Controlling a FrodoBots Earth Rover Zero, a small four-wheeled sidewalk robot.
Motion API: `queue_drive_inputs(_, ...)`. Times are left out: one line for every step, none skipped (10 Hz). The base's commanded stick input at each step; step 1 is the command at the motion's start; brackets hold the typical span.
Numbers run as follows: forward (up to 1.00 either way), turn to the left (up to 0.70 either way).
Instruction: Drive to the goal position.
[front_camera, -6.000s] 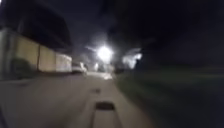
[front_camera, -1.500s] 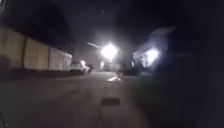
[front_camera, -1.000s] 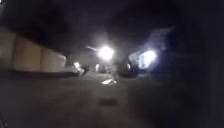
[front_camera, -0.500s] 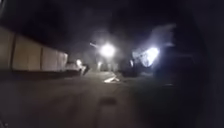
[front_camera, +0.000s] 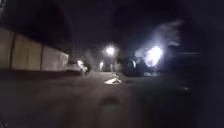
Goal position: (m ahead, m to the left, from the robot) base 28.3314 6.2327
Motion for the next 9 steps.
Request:
queue_drive_inputs(0.7, 0.0)
queue_drive_inputs(0.7, 0.0)
queue_drive_inputs(0.7, 0.0)
queue_drive_inputs(0.7, 0.0)
queue_drive_inputs(0.7, -0.01)
queue_drive_inputs(0.7, -0.27)
queue_drive_inputs(0.7, -0.35)
queue_drive_inputs(0.7, -0.35)
queue_drive_inputs(0.7, -0.26)
